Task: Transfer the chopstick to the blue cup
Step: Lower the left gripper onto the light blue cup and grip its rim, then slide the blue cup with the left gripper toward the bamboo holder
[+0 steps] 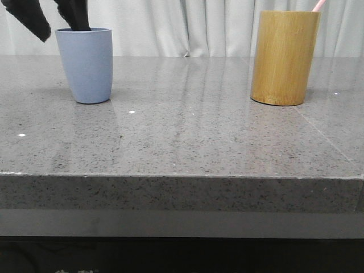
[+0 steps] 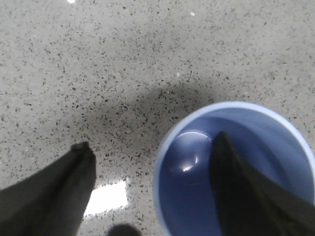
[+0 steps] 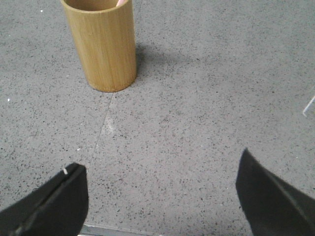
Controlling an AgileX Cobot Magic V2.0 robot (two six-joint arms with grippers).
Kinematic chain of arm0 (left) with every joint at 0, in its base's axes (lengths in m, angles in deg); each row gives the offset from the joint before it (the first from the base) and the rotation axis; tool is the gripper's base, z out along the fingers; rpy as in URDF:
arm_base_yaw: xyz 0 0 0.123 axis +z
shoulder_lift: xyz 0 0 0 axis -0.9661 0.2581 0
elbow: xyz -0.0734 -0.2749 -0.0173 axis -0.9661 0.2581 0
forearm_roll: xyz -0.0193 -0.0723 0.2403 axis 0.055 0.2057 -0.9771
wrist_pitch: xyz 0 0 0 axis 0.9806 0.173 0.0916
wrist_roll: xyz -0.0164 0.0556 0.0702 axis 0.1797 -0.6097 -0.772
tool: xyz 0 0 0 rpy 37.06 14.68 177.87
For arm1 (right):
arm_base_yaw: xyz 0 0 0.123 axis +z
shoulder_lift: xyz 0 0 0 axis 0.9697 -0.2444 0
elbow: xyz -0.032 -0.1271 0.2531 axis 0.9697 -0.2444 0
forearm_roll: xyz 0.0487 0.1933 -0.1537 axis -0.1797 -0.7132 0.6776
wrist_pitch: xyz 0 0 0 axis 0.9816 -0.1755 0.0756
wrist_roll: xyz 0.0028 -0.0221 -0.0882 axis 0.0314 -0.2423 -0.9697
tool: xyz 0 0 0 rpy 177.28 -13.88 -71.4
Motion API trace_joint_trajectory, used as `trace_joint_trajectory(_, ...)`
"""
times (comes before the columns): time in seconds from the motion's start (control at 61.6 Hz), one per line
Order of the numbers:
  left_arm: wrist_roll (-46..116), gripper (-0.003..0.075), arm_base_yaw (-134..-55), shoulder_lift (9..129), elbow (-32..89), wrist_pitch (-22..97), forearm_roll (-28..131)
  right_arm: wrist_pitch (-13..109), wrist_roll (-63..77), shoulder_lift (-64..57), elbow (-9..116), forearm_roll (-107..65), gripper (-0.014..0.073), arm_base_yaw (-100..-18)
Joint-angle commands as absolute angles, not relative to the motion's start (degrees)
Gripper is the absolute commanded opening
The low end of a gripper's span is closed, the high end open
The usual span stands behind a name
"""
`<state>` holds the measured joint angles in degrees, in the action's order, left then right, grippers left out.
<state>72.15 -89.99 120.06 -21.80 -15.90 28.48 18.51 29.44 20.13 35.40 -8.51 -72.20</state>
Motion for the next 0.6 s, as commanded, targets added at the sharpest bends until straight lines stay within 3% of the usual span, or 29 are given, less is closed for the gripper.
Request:
trace_joint_trajectory(0.0,72.9,0.0368,-90.5,117.9,-23.9,-14.2,28.9,22.1,28.9,19.6,37.0,-8.7,0.0622,-72.1)
trace_joint_trajectory(0.324,72.6,0.0075,-91.0,118.2,-24.3,-15.4,29.1,22.1,28.9,19.6,37.0,-8.7,0.0622,-72.1)
trace_joint_trajectory(0.584,71.9,-0.0019,-95.9,118.2,-29.7,-16.6,29.0,22.1,28.9,19.6,37.0,-8.7,0.0622,-72.1)
